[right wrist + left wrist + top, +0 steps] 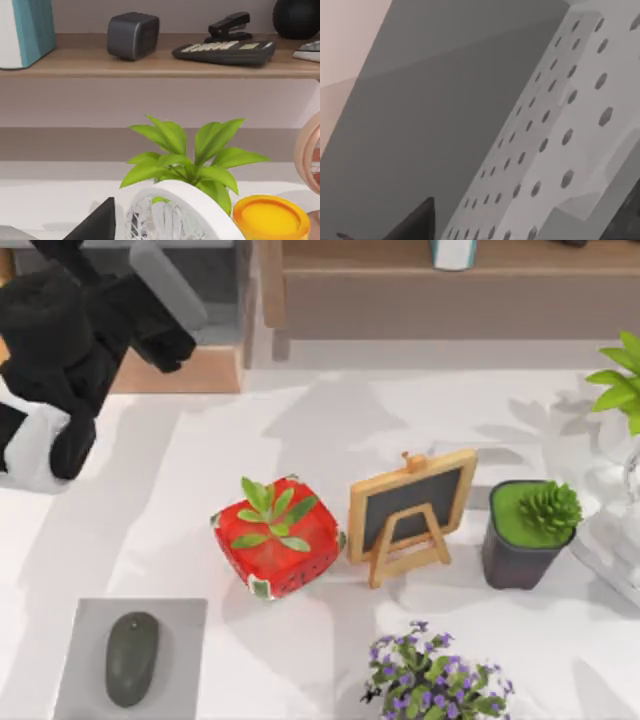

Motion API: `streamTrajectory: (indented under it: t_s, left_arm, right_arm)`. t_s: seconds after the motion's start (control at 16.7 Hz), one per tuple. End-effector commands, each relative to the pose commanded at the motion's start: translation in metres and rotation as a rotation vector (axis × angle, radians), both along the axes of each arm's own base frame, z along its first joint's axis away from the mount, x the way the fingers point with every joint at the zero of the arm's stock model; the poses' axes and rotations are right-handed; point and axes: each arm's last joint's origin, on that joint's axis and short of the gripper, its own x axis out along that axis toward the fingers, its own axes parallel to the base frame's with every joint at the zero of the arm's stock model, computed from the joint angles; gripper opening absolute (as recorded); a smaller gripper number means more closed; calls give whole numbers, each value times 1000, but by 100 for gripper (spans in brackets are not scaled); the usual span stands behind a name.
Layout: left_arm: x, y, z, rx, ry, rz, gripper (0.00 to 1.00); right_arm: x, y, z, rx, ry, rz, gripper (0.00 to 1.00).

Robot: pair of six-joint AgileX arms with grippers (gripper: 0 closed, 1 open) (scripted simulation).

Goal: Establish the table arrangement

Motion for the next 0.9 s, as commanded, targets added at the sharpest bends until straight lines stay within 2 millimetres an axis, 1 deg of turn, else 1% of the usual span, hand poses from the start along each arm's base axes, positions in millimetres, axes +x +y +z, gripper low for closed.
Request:
streamTrajectory:
  t_s: [0.24,0.36,0.48,0.6,0.72,0.9]
  left_arm:
    - [-23,-113,10,-247,101,-102,100]
    - [-31,-162,16,-373,142,-115,100]
    - [-33,-205,24,-501,168,-101,100]
    - [-31,-241,31,-629,180,-71,100]
    - [-25,-271,37,-753,180,-29,100]
    - [-12,-301,43,-915,160,39,100]
  right_arm:
    - [0,0,0,0,0,0,100]
    - [0,0,0,0,0,0,100]
    - [0,0,0,0,0,0,100]
    - [0,0,0,0,0,0,100]
    - [0,0,0,0,0,0,100]
    - [0,0,0,0,0,0,100]
